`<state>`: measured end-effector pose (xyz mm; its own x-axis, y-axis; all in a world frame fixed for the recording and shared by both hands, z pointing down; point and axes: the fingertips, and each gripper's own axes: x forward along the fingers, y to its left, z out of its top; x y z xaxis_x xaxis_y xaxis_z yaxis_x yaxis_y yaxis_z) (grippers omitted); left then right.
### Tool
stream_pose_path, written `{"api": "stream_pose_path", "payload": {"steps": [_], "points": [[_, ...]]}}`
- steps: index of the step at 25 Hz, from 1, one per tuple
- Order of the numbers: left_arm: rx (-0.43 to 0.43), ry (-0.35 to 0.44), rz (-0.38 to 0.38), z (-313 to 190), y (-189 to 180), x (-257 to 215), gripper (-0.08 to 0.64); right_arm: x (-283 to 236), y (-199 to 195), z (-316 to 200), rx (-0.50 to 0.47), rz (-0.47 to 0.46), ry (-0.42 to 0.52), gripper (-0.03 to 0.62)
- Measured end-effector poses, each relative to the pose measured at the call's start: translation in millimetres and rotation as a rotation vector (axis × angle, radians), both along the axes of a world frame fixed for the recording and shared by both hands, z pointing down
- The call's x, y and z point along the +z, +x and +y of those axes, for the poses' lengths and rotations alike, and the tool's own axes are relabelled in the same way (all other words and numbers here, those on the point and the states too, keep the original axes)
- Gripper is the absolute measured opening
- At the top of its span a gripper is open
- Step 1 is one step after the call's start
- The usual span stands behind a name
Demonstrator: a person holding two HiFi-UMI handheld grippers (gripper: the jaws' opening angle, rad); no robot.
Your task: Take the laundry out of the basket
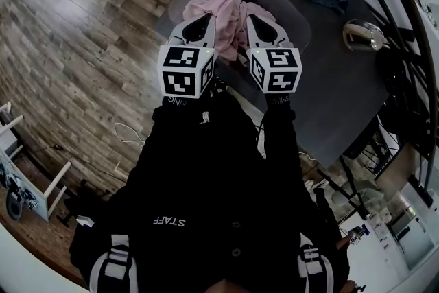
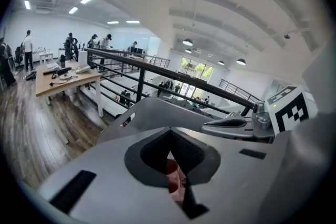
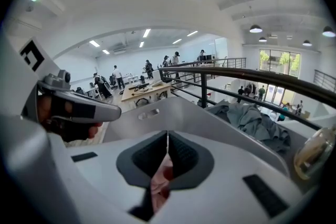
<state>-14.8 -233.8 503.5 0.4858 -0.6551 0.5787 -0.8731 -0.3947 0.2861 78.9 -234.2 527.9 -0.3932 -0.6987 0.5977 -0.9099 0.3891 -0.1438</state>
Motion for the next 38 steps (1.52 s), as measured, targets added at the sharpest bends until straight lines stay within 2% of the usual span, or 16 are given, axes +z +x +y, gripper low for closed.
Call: {"api": "stream_pose_path", "payload": {"steps": [6, 11, 14, 17, 21, 24, 28, 31, 38], "points": [[0.004, -0.040, -0.016, -19, 2, 13, 0.000, 21, -3, -15, -0.025, 0.015, -0.053, 0.025], [0.012, -0.074, -0.020, -32, 6, 27, 0.000, 42, -7, -22, -0.057, 0.005, -0.114, 0.062], [0.017, -0.092, -0.023, -39, 8, 32, 0.000, 59, -12, -22, -0.120, 0.012, -0.177, 0.145], [0.021, -0.111, -0.026, -43, 9, 38, 0.000, 78, -15, -21, -0.172, 0.030, -0.230, 0.190], [0.031, -0.121, -0.028, -52, 12, 40, 0.000, 96, -20, -23, -0.211, 0.030, -0.272, 0.239], [0.034, -0.130, -0.035, -57, 13, 43, 0.000, 113, -22, -24, -0.239, 0.037, -0.315, 0.315], [0.028, -0.149, -0.040, -60, 10, 50, 0.000, 130, -33, -28, -0.276, 0.005, -0.338, 0.386], [0.025, -0.152, -0.039, -61, 7, 52, 0.000, 148, -36, -24, -0.326, 0.026, -0.369, 0.439], [0.025, -0.159, -0.040, -63, 2, 56, 0.000, 184, -34, -26, -0.341, 0.065, -0.439, 0.535]]}}
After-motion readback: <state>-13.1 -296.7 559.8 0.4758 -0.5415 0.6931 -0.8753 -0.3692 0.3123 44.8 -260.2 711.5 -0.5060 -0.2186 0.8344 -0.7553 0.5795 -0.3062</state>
